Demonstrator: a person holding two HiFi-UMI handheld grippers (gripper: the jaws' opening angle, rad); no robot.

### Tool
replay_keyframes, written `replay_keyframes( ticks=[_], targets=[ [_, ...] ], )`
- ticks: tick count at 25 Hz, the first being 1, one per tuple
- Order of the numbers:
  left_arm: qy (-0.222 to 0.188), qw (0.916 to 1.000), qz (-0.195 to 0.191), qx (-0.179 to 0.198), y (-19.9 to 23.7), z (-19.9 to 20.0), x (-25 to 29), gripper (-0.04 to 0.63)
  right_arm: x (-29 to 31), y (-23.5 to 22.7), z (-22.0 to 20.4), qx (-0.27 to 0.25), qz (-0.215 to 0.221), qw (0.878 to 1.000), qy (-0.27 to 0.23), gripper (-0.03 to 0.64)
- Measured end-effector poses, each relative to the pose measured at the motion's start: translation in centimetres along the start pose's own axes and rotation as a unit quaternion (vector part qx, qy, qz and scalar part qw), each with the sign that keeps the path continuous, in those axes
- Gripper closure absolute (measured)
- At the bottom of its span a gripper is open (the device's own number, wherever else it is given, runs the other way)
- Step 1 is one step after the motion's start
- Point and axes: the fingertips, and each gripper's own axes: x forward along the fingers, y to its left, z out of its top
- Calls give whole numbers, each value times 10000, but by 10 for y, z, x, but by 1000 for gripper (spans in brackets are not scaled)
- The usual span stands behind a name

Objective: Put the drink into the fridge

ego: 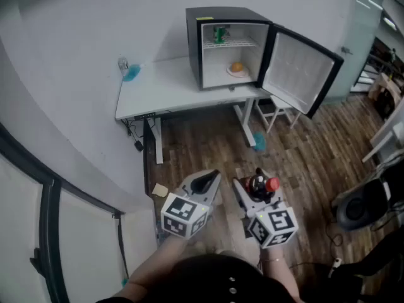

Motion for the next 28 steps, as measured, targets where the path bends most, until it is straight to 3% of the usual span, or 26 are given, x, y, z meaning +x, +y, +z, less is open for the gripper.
replay_keyframes(
  ticks=[9, 17, 28],
  targets=[
    [-331, 9994, -61, 105, -4, 11, -6, 589, 8, 8, 4, -174, 108, 9998, -48, 299],
    [-281, 9996, -85, 44, -6, 1, -6, 589, 11, 16, -9, -12, 290, 9996, 43, 299],
    [-129, 9994, -317, 51, 17, -13, -3, 589, 35, 11, -25, -32, -114, 9998, 155, 299]
  ],
)
